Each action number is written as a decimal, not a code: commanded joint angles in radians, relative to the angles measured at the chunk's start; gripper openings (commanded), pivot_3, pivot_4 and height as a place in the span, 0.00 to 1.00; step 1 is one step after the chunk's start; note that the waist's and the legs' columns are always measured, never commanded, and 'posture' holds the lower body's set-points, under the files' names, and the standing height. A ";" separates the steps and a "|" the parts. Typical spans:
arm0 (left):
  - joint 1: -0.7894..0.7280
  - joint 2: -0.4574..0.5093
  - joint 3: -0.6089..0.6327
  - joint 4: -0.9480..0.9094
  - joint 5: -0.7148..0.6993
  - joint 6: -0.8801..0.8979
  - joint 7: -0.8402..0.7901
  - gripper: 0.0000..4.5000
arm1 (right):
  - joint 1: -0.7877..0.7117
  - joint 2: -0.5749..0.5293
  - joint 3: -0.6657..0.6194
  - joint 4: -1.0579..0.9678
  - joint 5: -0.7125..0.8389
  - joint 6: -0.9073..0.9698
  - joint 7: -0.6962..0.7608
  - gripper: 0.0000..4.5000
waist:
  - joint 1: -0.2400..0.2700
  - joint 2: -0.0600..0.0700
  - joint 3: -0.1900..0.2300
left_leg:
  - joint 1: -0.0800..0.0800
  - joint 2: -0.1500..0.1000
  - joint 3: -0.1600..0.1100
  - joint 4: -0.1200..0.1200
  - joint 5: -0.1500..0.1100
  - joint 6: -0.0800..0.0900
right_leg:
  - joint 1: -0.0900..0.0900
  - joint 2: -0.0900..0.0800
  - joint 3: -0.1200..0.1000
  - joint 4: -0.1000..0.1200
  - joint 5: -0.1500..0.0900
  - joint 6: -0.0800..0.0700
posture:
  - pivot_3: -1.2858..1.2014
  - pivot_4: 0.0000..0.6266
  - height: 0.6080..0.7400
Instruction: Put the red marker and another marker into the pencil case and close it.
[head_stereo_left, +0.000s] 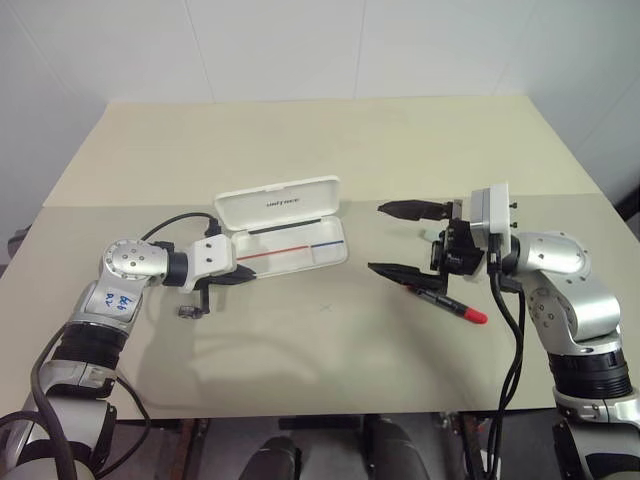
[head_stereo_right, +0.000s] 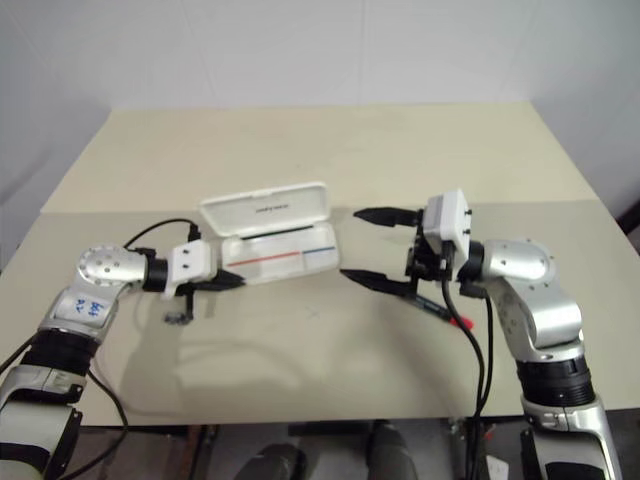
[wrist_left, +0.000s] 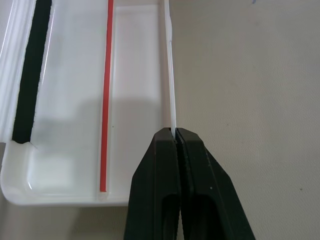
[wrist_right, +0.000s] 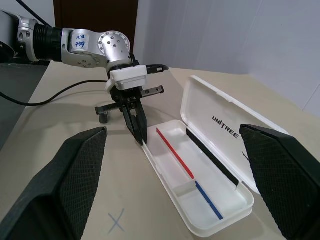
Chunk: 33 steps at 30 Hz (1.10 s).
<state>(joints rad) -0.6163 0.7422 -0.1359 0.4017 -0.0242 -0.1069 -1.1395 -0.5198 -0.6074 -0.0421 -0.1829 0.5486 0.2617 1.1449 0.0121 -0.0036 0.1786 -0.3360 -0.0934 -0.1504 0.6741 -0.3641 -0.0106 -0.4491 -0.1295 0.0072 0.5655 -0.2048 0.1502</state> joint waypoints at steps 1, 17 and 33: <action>0.012 0.003 0.000 -0.050 -0.004 0.022 -0.007 0.00 | -0.012 -0.006 -0.007 -0.011 0.006 -0.009 0.004 1.00 | 0.000 0.000 0.000 | 0.000 0.000 0.000 0.000 0.000 0.000 | 0.000 0.000 0.000 0.000 0.000 0.000 | 0.52 0.24 1.00; 0.096 0.029 0.013 -0.389 -0.107 0.211 -0.102 0.00 | 0.061 -0.119 -0.039 0.015 0.019 0.042 0.093 1.00 | 0.002 0.000 0.000 | 0.000 0.000 0.000 0.002 -0.001 0.000 | 0.000 0.000 0.000 0.000 0.000 0.000 | 0.52 0.24 1.00; 0.154 0.017 -0.036 -0.464 -0.135 0.255 -0.148 0.00 | 0.143 -0.216 -0.089 0.033 0.003 0.006 0.137 1.00 | 0.010 0.000 0.000 | 0.000 0.000 0.002 0.003 -0.002 0.000 | 0.000 0.000 0.000 0.000 0.000 0.000 | 0.52 0.24 1.00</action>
<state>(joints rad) -0.4600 0.7555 -0.1809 -0.0283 -0.1334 0.1518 -1.2826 -0.3737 -0.8136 -0.1005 -0.1149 0.5309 0.2657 1.2892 0.0217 -0.0038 0.1787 -0.3361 -0.0930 -0.1485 0.6771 -0.3656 -0.0103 -0.4487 -0.1294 0.0076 0.5658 -0.2047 0.1500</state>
